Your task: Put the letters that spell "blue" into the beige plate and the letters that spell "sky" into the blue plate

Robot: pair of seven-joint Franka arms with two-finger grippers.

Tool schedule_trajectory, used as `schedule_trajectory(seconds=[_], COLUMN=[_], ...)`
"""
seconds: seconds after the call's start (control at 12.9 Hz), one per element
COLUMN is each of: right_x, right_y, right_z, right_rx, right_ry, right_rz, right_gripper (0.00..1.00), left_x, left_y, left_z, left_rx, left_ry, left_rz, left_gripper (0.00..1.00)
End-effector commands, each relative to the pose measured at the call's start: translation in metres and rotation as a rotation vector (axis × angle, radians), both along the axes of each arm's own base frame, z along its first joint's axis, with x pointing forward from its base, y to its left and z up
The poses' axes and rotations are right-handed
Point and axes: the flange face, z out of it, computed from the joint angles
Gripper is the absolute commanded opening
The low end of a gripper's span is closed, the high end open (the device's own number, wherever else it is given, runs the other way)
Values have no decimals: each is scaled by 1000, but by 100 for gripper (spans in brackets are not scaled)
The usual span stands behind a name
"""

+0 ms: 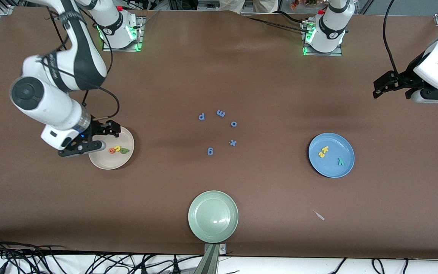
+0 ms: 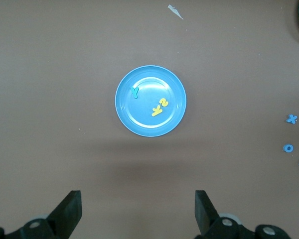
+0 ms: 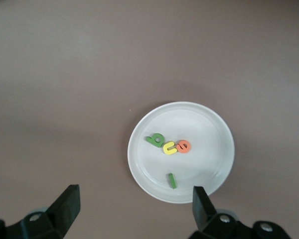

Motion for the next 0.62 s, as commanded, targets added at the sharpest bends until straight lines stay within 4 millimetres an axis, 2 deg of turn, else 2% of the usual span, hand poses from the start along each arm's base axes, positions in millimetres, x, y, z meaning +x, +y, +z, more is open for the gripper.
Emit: schedule_trajectory(seconds=[0.0, 0.08, 0.16, 0.31, 0.54], right_x=[-8, -10, -15, -25, -27], right_y=[-5, -11, -27, -32, -36], right_z=[52, 67, 79, 94, 101], right_rx=[-7, -21, -35, -38, -39], right_ry=[-18, -41, -38, -21, -23], right_rz=[-6, -5, -25, -36, -36], right_gripper=[100, 100, 100, 100, 100], left_x=[0, 0, 0, 1, 4], left_y=[1, 1, 1, 1, 2], left_z=[4, 4, 4, 3, -1], left_rx=[-19, -19, -19, -19, -17], left_ry=[-2, -2, 0, 0, 4], left_rz=[4, 4, 4, 4, 6], left_gripper=[100, 100, 100, 100, 100])
